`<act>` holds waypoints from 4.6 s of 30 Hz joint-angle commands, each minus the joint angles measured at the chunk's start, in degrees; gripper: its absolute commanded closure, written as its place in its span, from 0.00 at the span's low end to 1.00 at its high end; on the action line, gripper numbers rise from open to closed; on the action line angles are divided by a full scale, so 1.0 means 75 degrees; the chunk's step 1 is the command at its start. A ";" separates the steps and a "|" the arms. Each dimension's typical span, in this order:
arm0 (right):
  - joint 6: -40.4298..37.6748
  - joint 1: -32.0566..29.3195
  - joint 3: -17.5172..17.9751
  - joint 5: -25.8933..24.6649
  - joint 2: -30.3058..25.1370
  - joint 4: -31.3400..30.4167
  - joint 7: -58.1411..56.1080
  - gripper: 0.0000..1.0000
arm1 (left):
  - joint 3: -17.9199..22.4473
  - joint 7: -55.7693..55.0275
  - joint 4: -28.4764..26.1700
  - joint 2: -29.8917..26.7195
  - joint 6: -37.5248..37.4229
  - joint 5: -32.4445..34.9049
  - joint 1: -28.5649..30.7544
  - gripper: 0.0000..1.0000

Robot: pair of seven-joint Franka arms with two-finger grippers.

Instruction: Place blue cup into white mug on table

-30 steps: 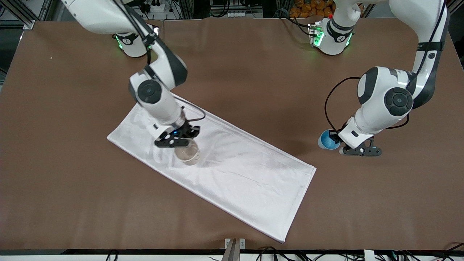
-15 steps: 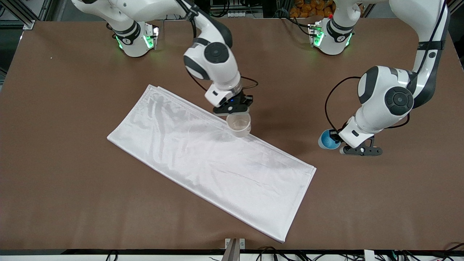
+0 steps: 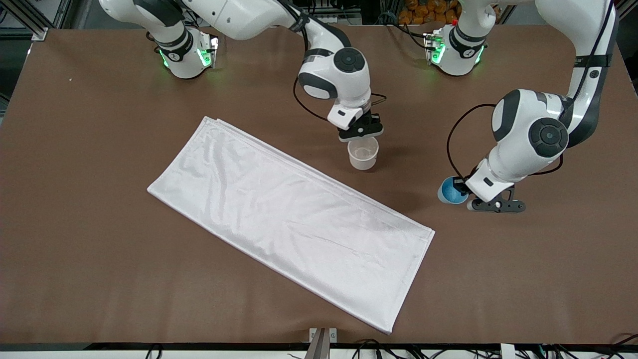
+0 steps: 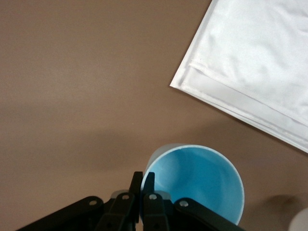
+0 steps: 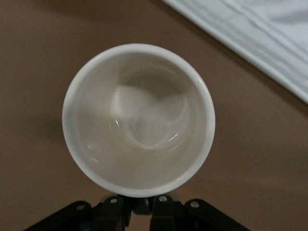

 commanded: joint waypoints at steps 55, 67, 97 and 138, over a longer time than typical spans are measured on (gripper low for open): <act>-0.5803 -0.4245 0.1210 0.1650 -0.4017 0.0482 -0.2378 0.00 | -0.2114 -0.3585 -0.0828 -0.1206 -0.0575 0.0096 -0.0017 1.00; -0.6013 -0.5500 0.0413 0.1662 -0.5131 0.0047 -0.4966 0.00 | -0.3320 -0.4932 -0.1625 -0.1512 -0.0387 0.0085 -0.0041 1.00; -0.5920 -0.6532 -0.1989 0.2365 -0.6245 -0.0996 -0.9058 0.00 | -0.3567 -0.5179 -0.2423 -0.0962 0.1241 0.0495 0.0006 1.00; -0.5182 -0.6356 -0.2236 0.2939 -0.6573 -0.1582 -0.9000 0.00 | -0.3497 -0.4066 -0.0185 -0.0434 0.0598 0.1420 0.1600 0.00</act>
